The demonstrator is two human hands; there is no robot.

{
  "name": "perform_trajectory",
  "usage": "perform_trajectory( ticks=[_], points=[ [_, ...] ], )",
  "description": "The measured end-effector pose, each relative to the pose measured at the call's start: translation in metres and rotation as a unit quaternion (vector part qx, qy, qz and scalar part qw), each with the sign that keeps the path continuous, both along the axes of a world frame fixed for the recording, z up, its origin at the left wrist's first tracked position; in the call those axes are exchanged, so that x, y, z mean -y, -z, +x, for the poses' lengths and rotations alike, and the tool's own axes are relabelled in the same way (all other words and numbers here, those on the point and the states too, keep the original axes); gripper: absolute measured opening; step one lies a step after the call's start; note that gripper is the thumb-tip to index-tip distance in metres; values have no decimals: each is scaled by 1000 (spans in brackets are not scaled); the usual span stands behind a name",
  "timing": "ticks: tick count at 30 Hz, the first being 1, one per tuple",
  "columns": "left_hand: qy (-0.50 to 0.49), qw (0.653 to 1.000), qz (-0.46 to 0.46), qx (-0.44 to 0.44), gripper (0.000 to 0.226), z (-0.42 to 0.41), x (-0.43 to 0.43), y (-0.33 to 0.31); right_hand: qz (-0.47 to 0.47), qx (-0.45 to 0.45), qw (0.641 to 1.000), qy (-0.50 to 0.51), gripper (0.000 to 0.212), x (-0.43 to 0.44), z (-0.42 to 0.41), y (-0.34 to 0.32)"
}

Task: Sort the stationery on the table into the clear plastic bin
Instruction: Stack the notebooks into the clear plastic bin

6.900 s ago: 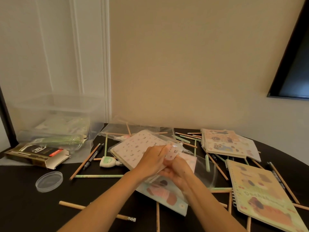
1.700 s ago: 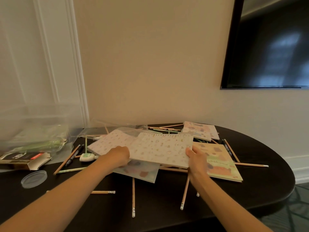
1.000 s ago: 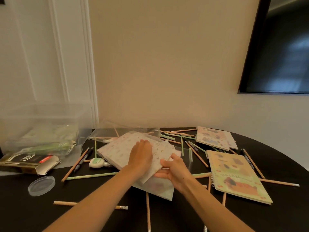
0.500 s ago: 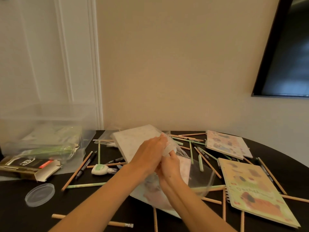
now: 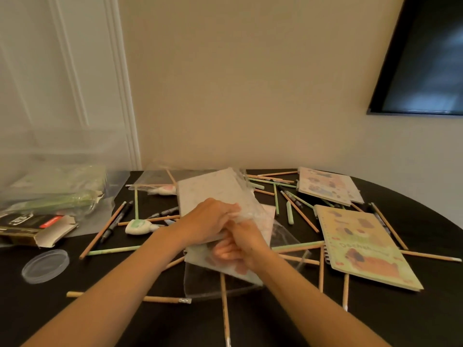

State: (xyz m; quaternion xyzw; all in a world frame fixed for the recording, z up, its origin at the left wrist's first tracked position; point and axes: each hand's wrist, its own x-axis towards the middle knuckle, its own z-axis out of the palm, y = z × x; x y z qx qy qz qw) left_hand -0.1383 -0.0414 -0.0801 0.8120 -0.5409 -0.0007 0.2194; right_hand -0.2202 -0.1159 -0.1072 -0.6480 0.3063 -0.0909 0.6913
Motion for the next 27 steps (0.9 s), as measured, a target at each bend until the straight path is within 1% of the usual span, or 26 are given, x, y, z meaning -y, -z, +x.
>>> perform_trajectory(
  ticks=[1,3,6,7,8,9,10,11,12,13,14,15,16,17,18,21,22,23,25,26,27],
  points=[
    [9,1000,-3,-15,29,-1,-1,1,-30,-20,999,-21,42,6,-7,-4],
    [15,999,-10,-47,27,-6,-4,5,-56,-52,996,-55,40,20,-19,-6],
    [-11,997,2,-79,36,-8,-13,10,-93,-95,980,-146,20,40,-42,-17],
    [-16,996,7,-87,38,-9,-18,10,-120,-95,974,-166,18,47,-50,-24],
    [-13,996,10,-85,38,-9,-22,10,-156,-79,971,-165,17,57,-57,-31],
    [0,998,18,-66,38,-9,-27,11,-205,-50,967,-142,17,67,-62,-38],
    [13,998,40,-35,39,-11,-32,12,-285,-21,953,-105,18,78,-66,-43],
    [27,997,72,14,40,-12,-36,13,-410,-18,909,-69,22,90,-67,-48],
    [37,991,107,76,41,-12,-40,12,-572,-54,817,-46,33,104,-67,-51],
    [47,977,147,146,45,-13,-45,11,-714,-112,689,-58,53,113,-68,-52],
    [68,957,179,220,50,-14,-51,10,-800,-143,572,-110,75,125,-67,-48],
    [97,934,181,291,56,-12,-56,10,-839,-155,492,-176,93,133,-65,-45],
    [118,916,179,339,63,-9,-60,10,-854,-147,445,-227,101,139,-63,-40],
    [126,905,179,364,68,-6,-65,11,-861,-131,411,-269,103,140,-60,-37],
    [129,900,178,376,71,-3,-69,11,-864,-106,389,-301,104,140,-57,-34],
    [147,890,193,386,73,2,-78,16,-864,22,367,-344,101,134,-52,-23],
    [149,888,190,392,69,3,-79,19,-864,39,357,-353,94,132,-51,-21],
    [147,887,182,398,63,4,-80,21,-869,55,340,-355,85,131,-51,-21],
    [135,891,164,401,49,7,-81,26,-874,94,321,-353,66,133,-51,-20],
    [127,897,155,394,43,10,-83,29,-873,109,318,-354,57,133,-52,-19],
    [116,903,153,385,38,12,-85,31,-870,119,323,-354,52,133,-52,-17]
  ],
)
